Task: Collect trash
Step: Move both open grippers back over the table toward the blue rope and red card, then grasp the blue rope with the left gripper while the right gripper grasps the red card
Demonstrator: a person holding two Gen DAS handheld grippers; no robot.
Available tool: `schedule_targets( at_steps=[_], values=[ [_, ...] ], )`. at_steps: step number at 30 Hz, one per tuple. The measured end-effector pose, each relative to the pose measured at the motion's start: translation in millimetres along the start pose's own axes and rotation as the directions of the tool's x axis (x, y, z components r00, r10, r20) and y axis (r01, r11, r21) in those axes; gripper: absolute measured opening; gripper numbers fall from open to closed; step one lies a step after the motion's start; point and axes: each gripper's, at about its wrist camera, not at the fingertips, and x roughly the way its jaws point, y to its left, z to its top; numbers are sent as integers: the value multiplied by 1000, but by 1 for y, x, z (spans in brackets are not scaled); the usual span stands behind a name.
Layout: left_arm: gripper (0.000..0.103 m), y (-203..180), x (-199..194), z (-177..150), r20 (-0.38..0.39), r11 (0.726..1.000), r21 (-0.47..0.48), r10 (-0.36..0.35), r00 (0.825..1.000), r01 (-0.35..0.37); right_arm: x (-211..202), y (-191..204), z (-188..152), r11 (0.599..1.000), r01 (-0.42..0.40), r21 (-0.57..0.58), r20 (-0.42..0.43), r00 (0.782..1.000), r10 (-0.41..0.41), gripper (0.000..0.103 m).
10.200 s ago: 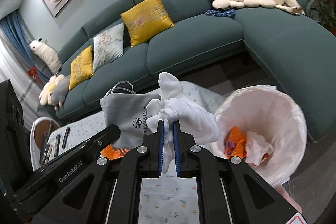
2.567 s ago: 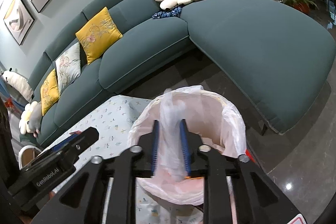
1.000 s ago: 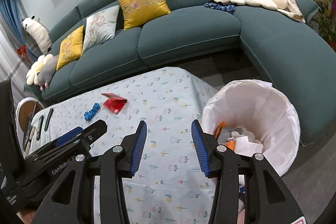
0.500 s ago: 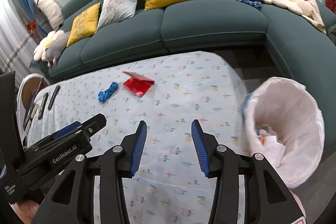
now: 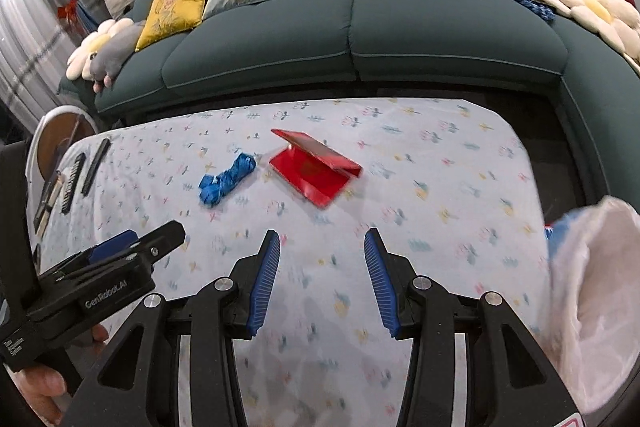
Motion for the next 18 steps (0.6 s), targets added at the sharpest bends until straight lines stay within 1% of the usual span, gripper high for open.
schedule_targets(
  at_steps=[5, 8, 10, 11, 12, 15, 16, 17, 18],
  values=[
    [75, 10, 34, 25, -34, 1000, -2, -13, 999, 13, 40, 9, 23, 999, 29, -16, -26, 999, -29, 43],
    [75, 9, 54, 35, -63, 999, 22, -28, 998, 30, 59, 13, 31, 999, 42, -27, -42, 998, -43, 43],
    [75, 7, 63, 39, -69, 998, 45, -33, 997, 36, 69, 16, 35, 997, 52, -50, -50, 997, -55, 43],
    [75, 6, 66, 41, -74, 998, 51, -41, 996, 45, 76, 17, 38, 996, 58, -64, -54, 997, -61, 43],
    [75, 5, 73, 43, -98, 995, 60, -68, 993, 74, 80, 19, 41, 995, 63, -74, -56, 996, -67, 43],
    [75, 4, 87, 45, -137, 991, 93, -80, 987, 93, 92, 20, 47, 993, 76, -92, -63, 995, -82, 43],
    [72, 1, 91, 45, -146, 989, 117, -72, 987, 90, 97, 20, 48, 992, 79, -97, -69, 994, -86, 43],
    [67, -1, 94, 44, -149, 987, 137, -66, 987, 86, 100, 20, 49, 992, 79, -100, -73, 994, -86, 43],
    [65, -3, 96, 44, -153, 984, 152, -65, 986, 88, 102, 20, 50, 991, 82, -102, -73, 993, -90, 42]
  ],
)
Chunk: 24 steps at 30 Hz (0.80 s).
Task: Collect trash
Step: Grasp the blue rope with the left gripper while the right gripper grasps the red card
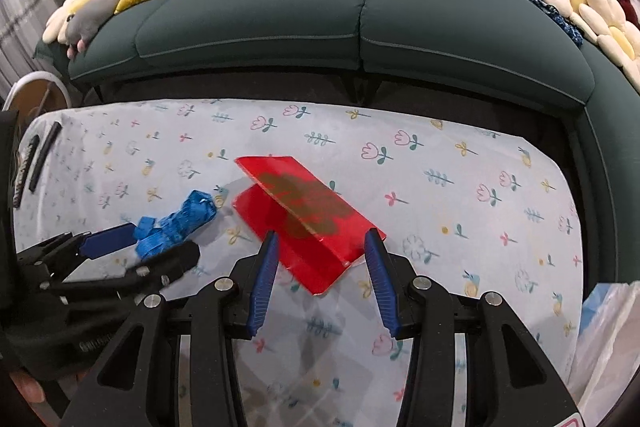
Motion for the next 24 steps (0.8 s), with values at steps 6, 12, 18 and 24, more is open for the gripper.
schedule_targets(
  at_steps=[6, 12, 18, 24],
  values=[
    [30, -7, -1, -4, 7, 999, 1, -43, 999, 43, 5, 0, 3, 1000, -14, -15, -10, 1000, 14, 12],
    [23, -14, -7, -19, 19, 999, -15, -28, 999, 28, -7, 0, -11, 999, -40, -9, -22, 999, 39, 2],
    [21, -31, -30, -39, 37, 997, -54, -44, 998, 46, -34, -12, -41, 997, -64, 33, -13, 998, 64, 1],
    [21, -69, -56, -65, 47, 998, -16, -55, 997, 56, -69, -31, -85, 995, -79, 61, -10, 997, 80, 1]
  ],
)
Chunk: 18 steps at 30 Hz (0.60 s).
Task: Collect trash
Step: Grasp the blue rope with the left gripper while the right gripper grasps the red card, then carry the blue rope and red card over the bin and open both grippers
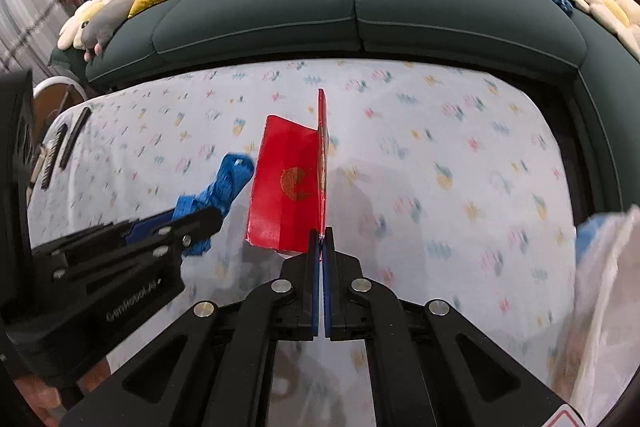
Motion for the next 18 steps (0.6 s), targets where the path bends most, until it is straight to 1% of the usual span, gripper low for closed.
schedule_targets(
  at_steps=[7, 10, 14, 18],
  values=[
    [21, -50, -23, -40, -2, 999, 40, -21, 1000, 21, -44, -33, -53, 998, -9, 70, 20, 1000, 8, 1],
    [21, -75, -32, -58, -1, 997, 68, -30, 1000, 30, -67, -51, -75, 994, -14, 108, 45, 999, 9, 1],
    [21, -108, -42, -76, 3, 994, 98, -50, 999, 50, -93, -73, -94, 990, -14, 139, 82, 997, 2, 1],
    [21, -144, -53, -90, 9, 986, 154, -62, 998, 60, -119, -100, -110, 983, -15, 183, 125, 992, -8, 1]
  ],
)
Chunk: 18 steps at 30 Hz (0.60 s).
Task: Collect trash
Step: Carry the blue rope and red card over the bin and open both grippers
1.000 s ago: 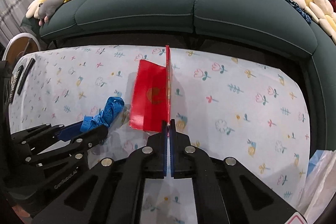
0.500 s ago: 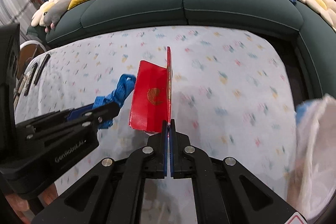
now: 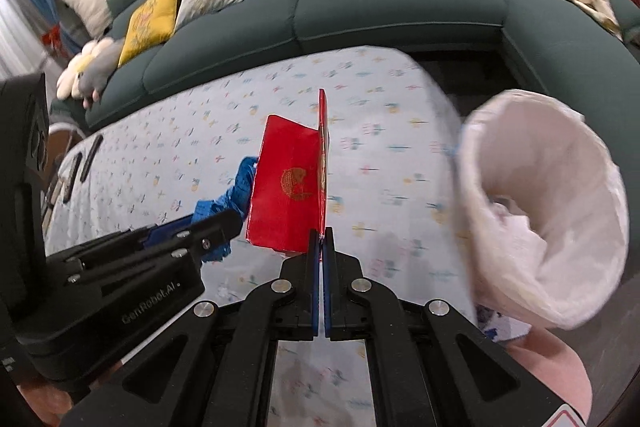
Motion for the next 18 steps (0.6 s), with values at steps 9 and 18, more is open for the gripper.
schedule_targets(
  at_steps=[9, 18],
  values=[
    [21, -67, -14, -2, 33, 995, 98, -16, 999, 13, -51, -62, -7, 996, 15, 88, 91, 996, -23, 1],
    [21, -128, -20, 1, 56, 981, 190, -48, 997, 36, -82, -110, -15, 986, 22, 165, 156, 987, -48, 1]
  ],
)
